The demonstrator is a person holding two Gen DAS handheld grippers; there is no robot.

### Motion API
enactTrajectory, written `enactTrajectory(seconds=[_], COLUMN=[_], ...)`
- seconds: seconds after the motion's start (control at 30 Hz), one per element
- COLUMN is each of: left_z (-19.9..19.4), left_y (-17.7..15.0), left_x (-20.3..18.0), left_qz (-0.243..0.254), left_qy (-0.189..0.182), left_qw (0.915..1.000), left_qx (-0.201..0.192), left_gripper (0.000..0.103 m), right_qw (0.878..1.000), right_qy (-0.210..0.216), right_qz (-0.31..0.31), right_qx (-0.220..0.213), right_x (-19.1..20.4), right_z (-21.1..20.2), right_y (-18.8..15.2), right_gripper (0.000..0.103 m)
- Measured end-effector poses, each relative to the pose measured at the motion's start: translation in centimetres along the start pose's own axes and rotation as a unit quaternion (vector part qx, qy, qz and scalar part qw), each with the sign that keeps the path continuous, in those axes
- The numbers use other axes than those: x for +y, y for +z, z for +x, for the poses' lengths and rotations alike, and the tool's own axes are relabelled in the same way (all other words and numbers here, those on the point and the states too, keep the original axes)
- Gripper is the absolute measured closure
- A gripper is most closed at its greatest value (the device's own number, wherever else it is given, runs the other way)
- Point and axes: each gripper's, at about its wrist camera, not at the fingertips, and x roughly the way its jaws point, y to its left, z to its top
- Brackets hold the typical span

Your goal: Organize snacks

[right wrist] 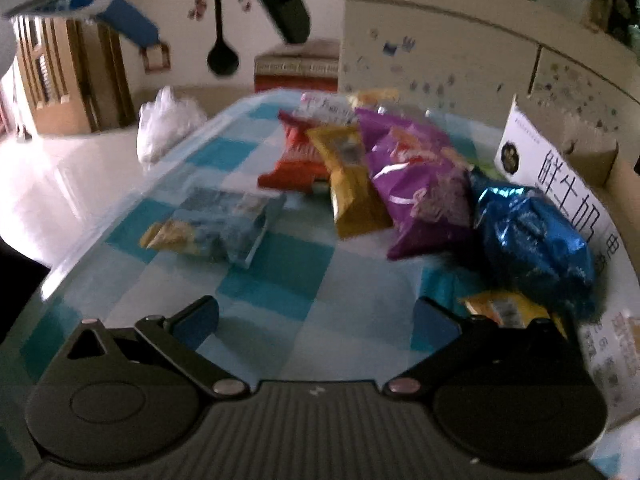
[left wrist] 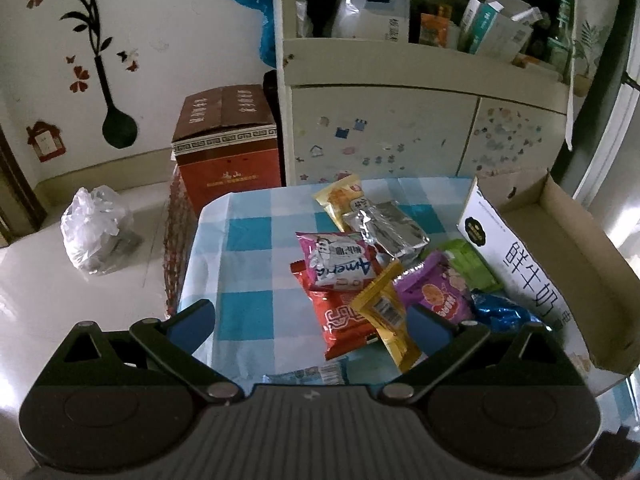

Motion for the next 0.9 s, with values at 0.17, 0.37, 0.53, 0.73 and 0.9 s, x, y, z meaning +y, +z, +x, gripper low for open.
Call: enactTrajectory(seconds=[0.17,0.37,0.53,0.73,0.9], left_z=[0.1,0.1,0.3,0.6,0.8], left_y=[0.1,0.0,-0.2,-0.4,-0.4], left_x=[0.6,0.3,0.2,-0.1,-0.2], left_qz=[-0.012,-0.008,-0.006,-0.004,-0.007], left_qy=[0.004,0.012,0.012,0.013,0.015], left_qw=[0.9999,0.9999,0.9999,0.9999,0.9998], left_qx=[0.001,0.0,0.004,0.011,0.014], left_gripper=[0.0,0.0,0.0,0.0,0.0], right_qw=[1.0,0.993,0.985,0.979,0.977], right_qy=[-0.014,-0.066,-0.096,-0.106,-0.106], right_qz=[0.017,0.06,0.121,0.169,0.18], right_qx=[-0.015,-0.076,-0.075,-0.048,-0.035], right_x=[0.5,-0.6,-3.9,-6.4,-6.7], right_z=[-2.5,-5.7,-5.4,-3.0,-1.1], right_y=[-0.5,0.4,0.5,0.3,0.3], right_gripper=[0.001,0.001,0.001,0.001,0.0])
